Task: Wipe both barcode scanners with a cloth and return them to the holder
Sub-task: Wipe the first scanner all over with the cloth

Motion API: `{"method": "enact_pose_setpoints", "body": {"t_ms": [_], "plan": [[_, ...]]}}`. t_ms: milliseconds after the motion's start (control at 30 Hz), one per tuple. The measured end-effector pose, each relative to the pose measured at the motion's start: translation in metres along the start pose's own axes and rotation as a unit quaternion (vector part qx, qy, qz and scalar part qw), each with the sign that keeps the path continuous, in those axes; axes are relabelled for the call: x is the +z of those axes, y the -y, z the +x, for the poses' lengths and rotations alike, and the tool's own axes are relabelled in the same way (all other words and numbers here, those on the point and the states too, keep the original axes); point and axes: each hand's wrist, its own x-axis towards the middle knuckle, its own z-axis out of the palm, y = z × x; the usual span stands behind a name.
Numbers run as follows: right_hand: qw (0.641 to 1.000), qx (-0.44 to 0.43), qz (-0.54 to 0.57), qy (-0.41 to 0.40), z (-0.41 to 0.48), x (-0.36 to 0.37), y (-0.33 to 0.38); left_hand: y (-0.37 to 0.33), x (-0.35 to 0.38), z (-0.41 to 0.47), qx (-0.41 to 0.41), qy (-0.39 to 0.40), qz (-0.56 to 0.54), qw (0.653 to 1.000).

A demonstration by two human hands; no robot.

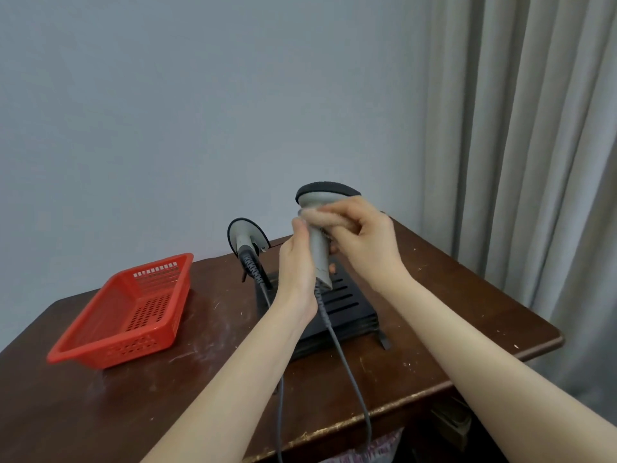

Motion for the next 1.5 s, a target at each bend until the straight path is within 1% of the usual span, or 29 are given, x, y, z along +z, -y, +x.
{"method": "enact_pose_setpoints", "body": {"t_ms": [33,67,133,167,200,300,333,367,400,500,533,567,633,700,800,867,933,967,1033,1133,1200,1233,1300,1367,1433,1500], "plan": [[0.999,-0.029,-0.026,0.032,-0.004,0.000,-0.002,-0.001,-0.002,0.002,-0.005,-0.003,-0.029,1.000],[0.996,-0.037,-0.038,0.068,-0.007,-0.001,-0.002,-0.002,-0.005,0.003,-0.011,-0.007,-0.053,0.998],[0.988,0.001,-0.016,0.152,-0.010,-0.004,0.000,-0.003,-0.013,0.008,-0.024,-0.007,-0.091,0.996],[0.986,0.024,-0.001,0.164,-0.010,-0.006,0.001,-0.005,-0.016,0.009,-0.028,-0.006,-0.102,0.994],[0.990,0.044,0.008,0.135,-0.008,-0.007,0.001,-0.006,-0.018,0.008,-0.030,-0.002,-0.104,0.994],[0.996,0.080,-0.002,-0.049,0.010,-0.008,-0.003,-0.007,-0.018,0.004,-0.029,-0.001,-0.095,0.995],[0.993,0.084,-0.010,-0.077,0.015,-0.007,-0.003,-0.005,-0.018,0.003,-0.027,-0.004,-0.091,0.995],[0.993,0.085,-0.025,-0.072,0.017,-0.005,-0.003,-0.003,-0.017,0.003,-0.027,-0.003,-0.092,0.995],[0.994,0.088,-0.045,-0.039,0.017,-0.003,-0.003,-0.002,-0.016,0.003,-0.027,0.003,-0.097,0.995],[0.987,0.101,-0.077,0.100,0.007,0.004,-0.004,0.000,-0.016,0.007,-0.020,0.015,-0.106,0.994],[0.983,0.105,-0.085,0.125,0.006,0.004,-0.005,-0.001,-0.018,0.009,-0.018,0.013,-0.103,0.994],[0.980,0.114,-0.093,0.133,0.006,0.001,-0.007,-0.001,-0.020,0.010,-0.015,0.013,-0.103,0.995],[0.980,0.149,-0.074,0.106,0.010,-0.006,-0.011,-0.003,-0.025,0.011,-0.017,0.017,-0.110,0.994],[0.975,0.213,0.004,0.067,0.014,-0.013,-0.014,-0.005,-0.028,0.013,-0.031,0.023,-0.136,0.990],[0.950,0.293,0.086,0.059,0.022,-0.025,-0.022,-0.006,-0.031,0.013,-0.075,0.034,-0.173,0.982],[0.923,0.352,0.144,0.052,0.026,-0.033,-0.026,-0.007,-0.035,0.012,-0.102,0.032,-0.181,0.978],[0.904,0.390,0.175,0.018,0.029,-0.037,-0.028,-0.007,-0.040,0.011,-0.118,0.039,-0.194,0.973],[0.903,0.392,0.175,-0.003,0.029,-0.037,-0.029,-0.008,-0.042,0.010,-0.125,0.046,-0.200,0.971],[0.920,0.364,0.134,-0.050,0.028,-0.033,-0.031,-0.009,-0.045,0.010,-0.134,0.058,-0.201,0.969],[0.958,0.267,-0.009,-0.105,0.027,-0.025,-0.030,-0.008,-0.045,0.010,-0.141,0.070,-0.189,0.969],[0.973,0.186,-0.081,-0.108,0.025,-0.020,-0.025,-0.005,-0.043,0.010,-0.152,0.078,-0.184,0.968],[0.978,0.153,-0.094,-0.104,0.024,-0.018,-0.022,-0.004,-0.041,0.010,-0.158,0.079,-0.183,0.967],[0.985,0.119,-0.084,-0.096,0.022,-0.012,-0.014,0.000,-0.038,0.011,-0.161,0.082,-0.182,0.967],[0.987,0.102,-0.069,-0.102,0.021,-0.008,-0.010,0.003,-0.035,0.012,-0.160,0.090,-0.185,0.965],[0.988,0.104,-0.041,-0.105,0.021,-0.005,-0.007,0.006,-0.033,0.013,-0.165,0.098,-0.197,0.961],[0.991,0.109,0.000,-0.082,0.021,-0.003,-0.007,0.008,-0.031,0.014,-0.175,0.098,-0.216,0.956]]}}
